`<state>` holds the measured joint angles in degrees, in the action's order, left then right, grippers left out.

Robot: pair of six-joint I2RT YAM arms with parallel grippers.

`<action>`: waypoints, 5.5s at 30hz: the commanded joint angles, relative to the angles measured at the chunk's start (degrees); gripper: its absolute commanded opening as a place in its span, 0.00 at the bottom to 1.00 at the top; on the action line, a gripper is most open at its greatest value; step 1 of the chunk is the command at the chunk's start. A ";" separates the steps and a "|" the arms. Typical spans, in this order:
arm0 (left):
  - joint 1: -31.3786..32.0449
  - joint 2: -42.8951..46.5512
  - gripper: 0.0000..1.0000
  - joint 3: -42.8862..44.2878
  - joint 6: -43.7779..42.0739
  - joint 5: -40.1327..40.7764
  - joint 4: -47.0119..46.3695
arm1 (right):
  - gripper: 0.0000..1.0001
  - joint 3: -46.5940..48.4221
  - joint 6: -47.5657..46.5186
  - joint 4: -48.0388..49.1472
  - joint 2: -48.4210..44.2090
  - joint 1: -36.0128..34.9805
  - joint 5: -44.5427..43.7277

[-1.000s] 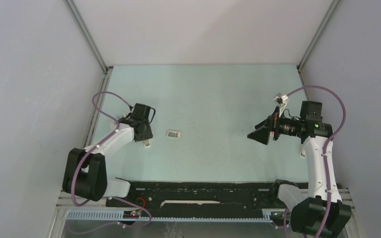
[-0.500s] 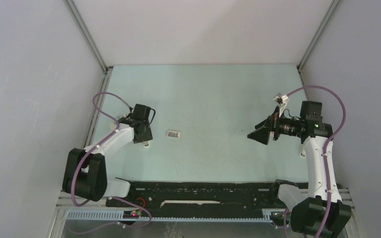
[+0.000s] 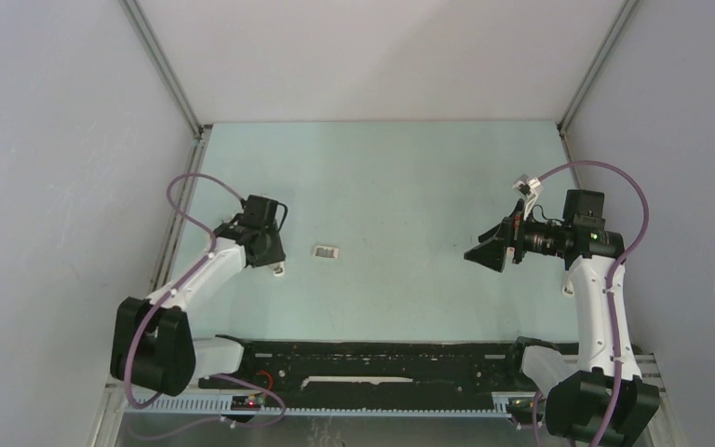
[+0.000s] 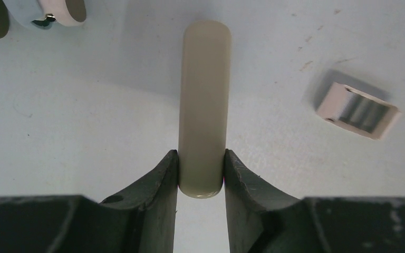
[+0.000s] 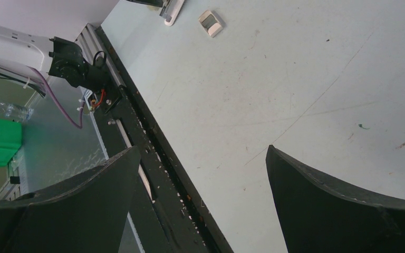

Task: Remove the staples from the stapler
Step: Pick up the stapler from the center of the board, then unload the staple at the center of the board.

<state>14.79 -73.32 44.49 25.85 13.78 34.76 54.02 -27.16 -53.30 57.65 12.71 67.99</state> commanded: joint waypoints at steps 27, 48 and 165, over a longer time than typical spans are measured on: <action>5.79 13.39 0.00 12.13 2.51 -27.02 -0.60 | 1.00 -1.88 -2.00 3.19 1.85 -10.61 0.99; 20.06 -4.66 0.00 10.33 -15.11 -44.08 -42.51 | 1.00 7.12 -11.35 13.74 25.57 -17.33 0.58; 22.60 -31.99 0.00 19.50 -52.08 -36.38 -26.33 | 0.55 17.00 -29.97 15.80 48.25 -26.17 -36.82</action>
<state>37.58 -104.88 63.24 -25.52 -24.12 6.13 69.10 -57.74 -36.77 105.67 -13.85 31.62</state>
